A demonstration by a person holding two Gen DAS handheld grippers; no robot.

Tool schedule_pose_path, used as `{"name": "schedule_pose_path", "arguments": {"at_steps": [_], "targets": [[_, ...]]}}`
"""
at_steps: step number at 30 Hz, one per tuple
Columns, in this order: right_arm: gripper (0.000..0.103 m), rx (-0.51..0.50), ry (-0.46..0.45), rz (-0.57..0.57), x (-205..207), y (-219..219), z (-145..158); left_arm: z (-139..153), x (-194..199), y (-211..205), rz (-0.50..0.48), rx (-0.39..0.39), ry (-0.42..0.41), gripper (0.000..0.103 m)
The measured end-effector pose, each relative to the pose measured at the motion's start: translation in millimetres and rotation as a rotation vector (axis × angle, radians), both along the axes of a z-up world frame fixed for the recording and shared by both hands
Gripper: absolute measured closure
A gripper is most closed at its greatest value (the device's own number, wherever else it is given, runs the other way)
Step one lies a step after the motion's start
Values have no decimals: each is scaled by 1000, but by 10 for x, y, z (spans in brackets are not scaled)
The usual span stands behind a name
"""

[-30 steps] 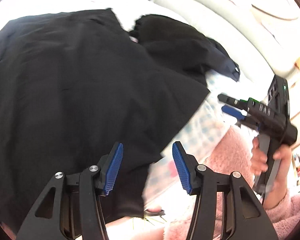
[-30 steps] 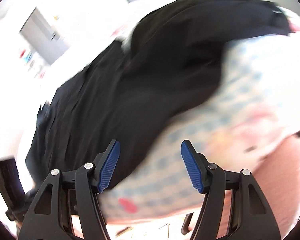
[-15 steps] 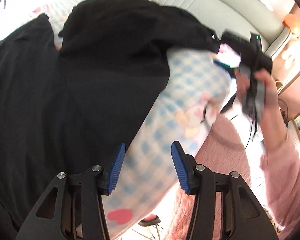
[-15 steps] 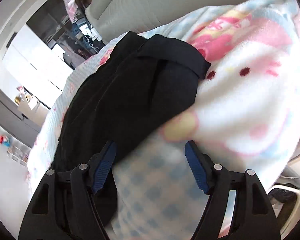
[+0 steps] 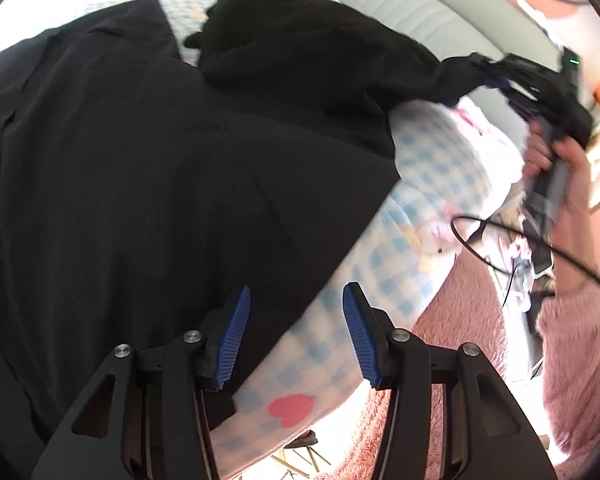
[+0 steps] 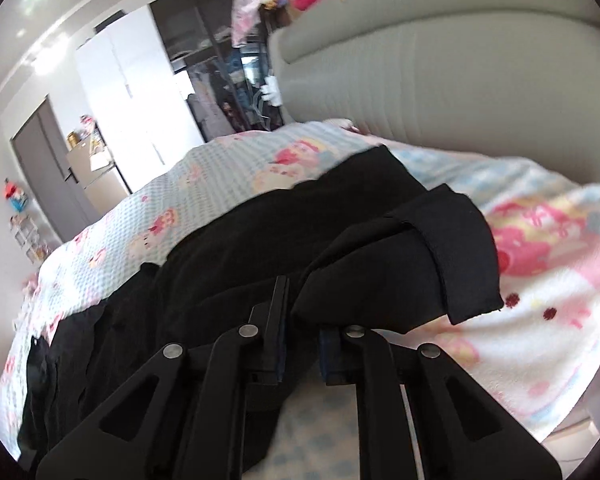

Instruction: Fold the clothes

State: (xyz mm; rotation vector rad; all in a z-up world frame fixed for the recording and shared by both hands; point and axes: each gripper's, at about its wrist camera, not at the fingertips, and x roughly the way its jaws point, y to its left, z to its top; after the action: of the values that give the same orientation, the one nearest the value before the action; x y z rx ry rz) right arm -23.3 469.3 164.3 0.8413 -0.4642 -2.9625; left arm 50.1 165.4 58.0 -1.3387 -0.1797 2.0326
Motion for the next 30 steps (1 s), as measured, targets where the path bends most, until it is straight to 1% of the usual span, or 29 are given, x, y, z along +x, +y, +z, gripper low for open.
{"name": "schedule_pose_path", "arguments": {"at_steps": [2,5,6,8,9,10,12,13,14,15,16,17,18,20,21,23,26,28,30], "targets": [[93,27,40,99,127,-389,156,52,-12,-170,49,31,23,53],[93,37,68,291,168,-1267,188,148,-23,-499,152,104,52,52],[93,21,54,362,228,-1535,141,165,-25,-614,181,126,56,52],[93,-22,0,497,378,-2028,-40,185,-30,-845,230,174,57,48],[93,-45,-37,556,451,-2253,-174,175,-34,-949,243,191,44,48],[91,-51,-95,615,533,-2495,-388,163,-38,-1050,255,205,29,46],[85,-7,-193,647,586,-2844,-715,137,-46,-1253,278,233,-2,42],[85,19,-240,658,605,-3009,-869,98,-49,-1335,267,255,-27,38],[84,24,-262,657,574,-3081,-944,52,-51,-1412,250,279,-54,36],[84,6,-276,659,578,-3063,-960,6,-47,-1464,240,302,-78,36],[75,-38,-283,657,599,-2982,-958,-40,-40,-1508,232,325,-101,36],[70,-64,-282,644,539,-2886,-924,-67,-31,-1540,237,333,-105,36],[69,-82,-280,629,455,-2788,-882,-87,-32,-1546,239,336,-104,35],[64,-39,-248,568,574,-2536,-711,-152,-94,-1519,229,354,-139,32],[63,-14,-238,530,613,-2422,-688,-187,-135,-1470,239,362,-156,31],[62,2,-261,442,559,-2178,-720,-259,-220,-1396,276,364,-190,30],[62,-29,-315,345,363,-1949,-890,-335,-225,-1413,340,401,-253,30],[62,-35,-338,313,309,-1873,-968,-333,-169,-1308,319,474,-271,28],[62,-34,-362,293,269,-1833,-1021,-310,-119,-1233,286,544,-275,23]]}}
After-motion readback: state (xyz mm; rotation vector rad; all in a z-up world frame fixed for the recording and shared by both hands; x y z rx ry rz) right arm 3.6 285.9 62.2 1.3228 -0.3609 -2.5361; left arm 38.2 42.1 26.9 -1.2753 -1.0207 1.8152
